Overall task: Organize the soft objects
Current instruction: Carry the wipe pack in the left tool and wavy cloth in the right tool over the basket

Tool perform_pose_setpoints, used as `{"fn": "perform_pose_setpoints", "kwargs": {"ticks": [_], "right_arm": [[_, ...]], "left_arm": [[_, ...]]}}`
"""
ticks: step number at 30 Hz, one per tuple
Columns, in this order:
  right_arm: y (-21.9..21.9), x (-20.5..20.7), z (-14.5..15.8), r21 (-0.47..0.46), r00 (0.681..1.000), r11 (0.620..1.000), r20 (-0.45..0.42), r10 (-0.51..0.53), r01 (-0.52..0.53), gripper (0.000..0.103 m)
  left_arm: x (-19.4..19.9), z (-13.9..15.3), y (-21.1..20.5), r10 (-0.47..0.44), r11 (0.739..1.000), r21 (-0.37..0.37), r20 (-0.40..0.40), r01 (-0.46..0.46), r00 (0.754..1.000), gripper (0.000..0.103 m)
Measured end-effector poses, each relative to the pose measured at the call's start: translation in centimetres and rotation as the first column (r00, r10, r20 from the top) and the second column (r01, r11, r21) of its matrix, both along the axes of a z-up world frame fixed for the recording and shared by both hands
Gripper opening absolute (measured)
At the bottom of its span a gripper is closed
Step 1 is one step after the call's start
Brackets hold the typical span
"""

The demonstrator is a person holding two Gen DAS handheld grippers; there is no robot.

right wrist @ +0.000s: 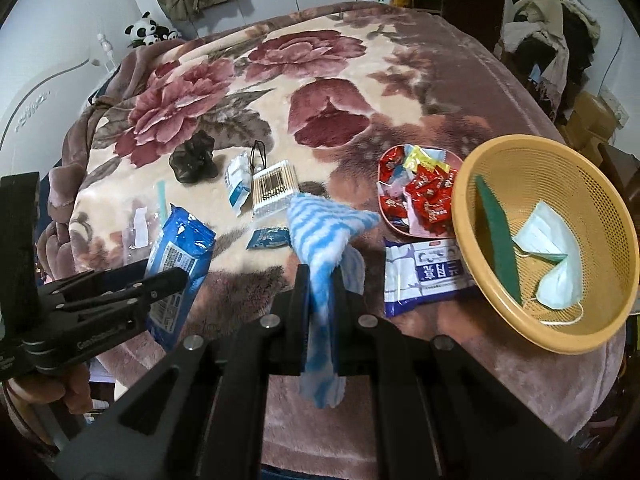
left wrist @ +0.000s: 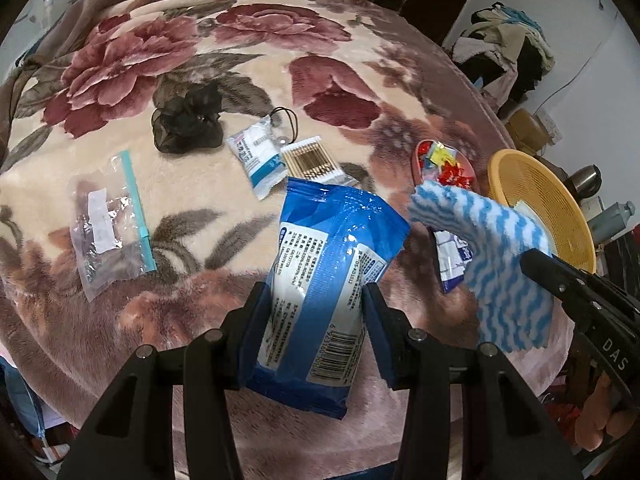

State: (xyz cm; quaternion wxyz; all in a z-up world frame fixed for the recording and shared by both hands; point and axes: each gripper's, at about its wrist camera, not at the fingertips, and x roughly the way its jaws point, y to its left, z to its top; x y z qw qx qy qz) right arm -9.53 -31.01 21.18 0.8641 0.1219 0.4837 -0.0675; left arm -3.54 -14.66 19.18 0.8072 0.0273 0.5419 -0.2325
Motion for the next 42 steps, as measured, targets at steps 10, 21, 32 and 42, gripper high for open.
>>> {"fn": "perform_pose_setpoints", "kwargs": {"ticks": [10, 21, 32, 42], "right_arm": [[-0.9, -2.5, 1.3, 0.000, 0.999, 1.000, 0.036, -0.029, 0.029, 0.008], [-4.0, -4.6, 2.6, -0.004, 0.994, 0.996, 0.068, -0.090, 0.090, 0.008], [-8.4, -6.1, 4.0, -0.007, 0.981, 0.987, 0.104, -0.162, 0.163, 0.008], [-12.4, -7.5, 4.5, 0.002, 0.966, 0.973, 0.120, -0.229, 0.231, 0.008]], "left_arm": [[-2.0, 1.3, -1.7, -0.034, 0.999, -0.006, 0.017, 0.034, 0.999, 0.048], [-3.2, 2.4, -5.7, -0.100, 0.995, -0.013, 0.028, 0.101, 0.995, 0.048], [-3.8, 4.2, -10.8, -0.173, 0.984, -0.021, 0.048, 0.174, 0.984, 0.048], [-4.5, 5.0, -16.2, -0.243, 0.969, -0.027, 0.049, 0.244, 0.969, 0.048]]}}
